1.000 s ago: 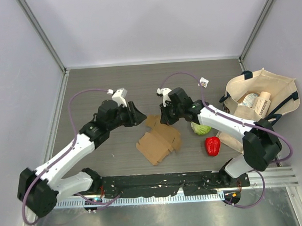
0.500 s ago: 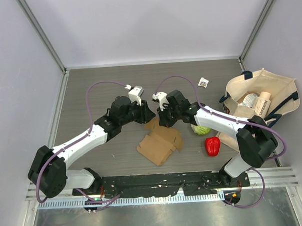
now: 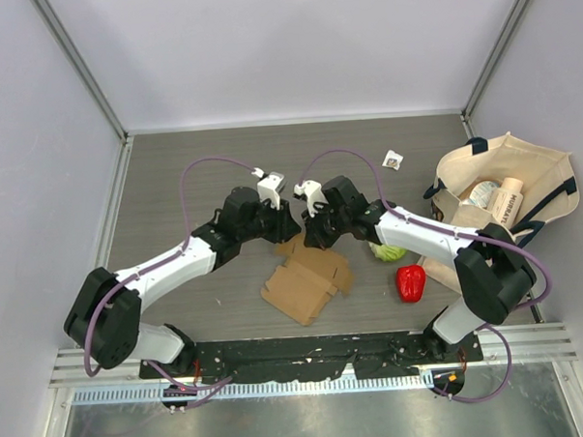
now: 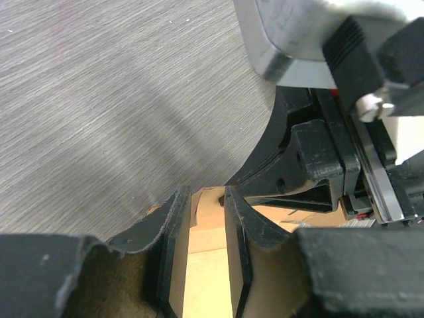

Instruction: Fold the paper box

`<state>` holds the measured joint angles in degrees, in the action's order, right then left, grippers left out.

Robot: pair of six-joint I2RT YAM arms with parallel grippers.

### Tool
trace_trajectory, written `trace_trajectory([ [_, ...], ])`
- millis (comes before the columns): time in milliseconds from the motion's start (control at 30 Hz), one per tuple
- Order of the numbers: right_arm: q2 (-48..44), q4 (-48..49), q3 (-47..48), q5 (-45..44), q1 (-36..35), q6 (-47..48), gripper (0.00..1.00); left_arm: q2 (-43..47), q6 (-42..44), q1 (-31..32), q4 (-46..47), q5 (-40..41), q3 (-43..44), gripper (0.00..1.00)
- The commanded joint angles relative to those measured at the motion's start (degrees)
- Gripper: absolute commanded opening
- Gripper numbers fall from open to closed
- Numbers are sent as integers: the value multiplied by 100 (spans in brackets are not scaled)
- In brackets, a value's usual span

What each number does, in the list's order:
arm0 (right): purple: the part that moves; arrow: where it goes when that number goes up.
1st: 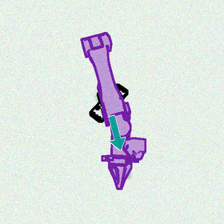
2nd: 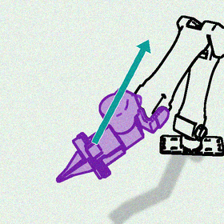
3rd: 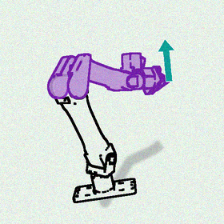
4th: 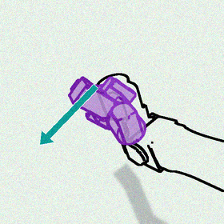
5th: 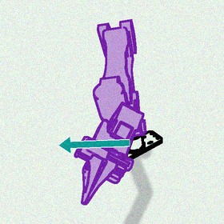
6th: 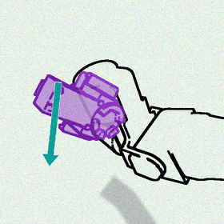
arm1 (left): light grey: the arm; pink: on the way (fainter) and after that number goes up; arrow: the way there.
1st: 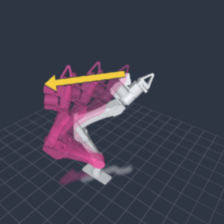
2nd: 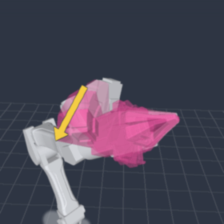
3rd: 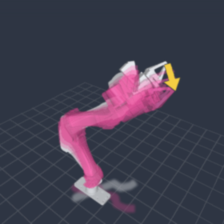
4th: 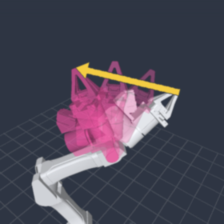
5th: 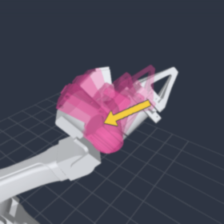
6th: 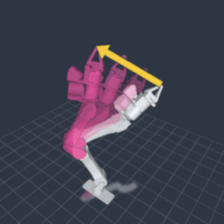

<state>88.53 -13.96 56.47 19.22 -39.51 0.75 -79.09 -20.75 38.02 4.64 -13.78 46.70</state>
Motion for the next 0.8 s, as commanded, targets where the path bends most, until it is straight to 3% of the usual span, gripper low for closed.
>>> trace_trajectory([
  [0,-29,279,66,204,22,4,0,-159,89,12,274,-195,59,31],
  [267,-38,279,40,187,22,-23,0,-256,221,30,-60,-28,50,32],
  [533,-73,218,110,-5,31,-66,2,-239,247,74,106,182,-90,8],
  [600,-108,174,128,-216,22,-259,9,-221,273,144,168,402,-108,2],
  [633,-134,148,154,-339,22,-364,23,-204,317,188,229,498,-117,0],
  [767,-397,-124,154,-1303,22,-1100,50,-107,326,355,607,981,-266,0],
])
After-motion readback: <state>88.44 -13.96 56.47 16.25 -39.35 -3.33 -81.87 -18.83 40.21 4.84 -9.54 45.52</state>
